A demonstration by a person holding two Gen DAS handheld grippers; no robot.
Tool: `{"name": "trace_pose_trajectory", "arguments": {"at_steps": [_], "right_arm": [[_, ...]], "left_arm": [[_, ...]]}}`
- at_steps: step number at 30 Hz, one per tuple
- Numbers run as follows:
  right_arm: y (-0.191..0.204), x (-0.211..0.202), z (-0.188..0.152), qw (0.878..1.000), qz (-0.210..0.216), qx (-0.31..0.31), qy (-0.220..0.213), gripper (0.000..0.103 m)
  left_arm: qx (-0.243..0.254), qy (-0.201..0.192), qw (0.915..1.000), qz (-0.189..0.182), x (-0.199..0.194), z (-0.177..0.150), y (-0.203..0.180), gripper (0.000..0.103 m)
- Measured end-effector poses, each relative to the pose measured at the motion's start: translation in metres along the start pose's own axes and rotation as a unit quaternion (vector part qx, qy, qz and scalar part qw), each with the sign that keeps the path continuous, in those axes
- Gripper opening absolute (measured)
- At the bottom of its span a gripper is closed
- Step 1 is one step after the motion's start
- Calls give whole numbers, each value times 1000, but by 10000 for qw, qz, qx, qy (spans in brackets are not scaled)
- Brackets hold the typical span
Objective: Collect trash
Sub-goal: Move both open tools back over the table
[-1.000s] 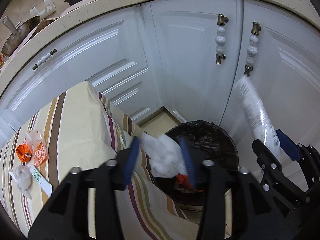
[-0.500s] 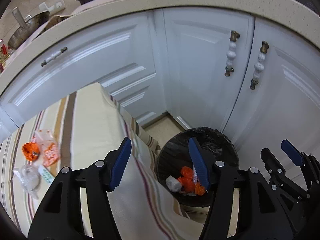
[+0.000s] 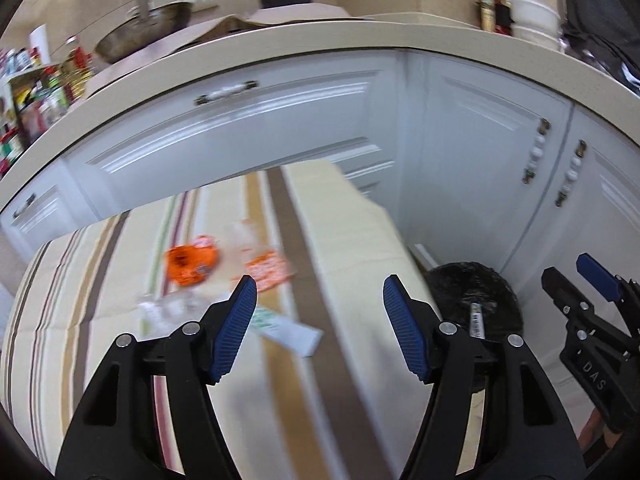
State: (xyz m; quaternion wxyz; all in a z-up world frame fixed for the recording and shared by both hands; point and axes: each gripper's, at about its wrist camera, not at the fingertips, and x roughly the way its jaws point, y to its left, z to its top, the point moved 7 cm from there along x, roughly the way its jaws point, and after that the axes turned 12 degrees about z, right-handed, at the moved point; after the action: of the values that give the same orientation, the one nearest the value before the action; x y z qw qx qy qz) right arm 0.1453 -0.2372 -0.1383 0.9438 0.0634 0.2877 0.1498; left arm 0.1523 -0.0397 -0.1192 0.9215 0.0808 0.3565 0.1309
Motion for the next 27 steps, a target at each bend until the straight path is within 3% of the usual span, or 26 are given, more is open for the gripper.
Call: {"name": "trace_pose_trajectory", "arguments": {"at_steps": [14,27], "right_arm": [[135,42,9,9896,1047,-890,422,56],[184,93,-17,9740,1235,-1352,1336,56]], "left_arm": [[-837,419,9917,880,19,-41,152,65],[-1249,720,9835,1097,39,-68,212,64]]}}
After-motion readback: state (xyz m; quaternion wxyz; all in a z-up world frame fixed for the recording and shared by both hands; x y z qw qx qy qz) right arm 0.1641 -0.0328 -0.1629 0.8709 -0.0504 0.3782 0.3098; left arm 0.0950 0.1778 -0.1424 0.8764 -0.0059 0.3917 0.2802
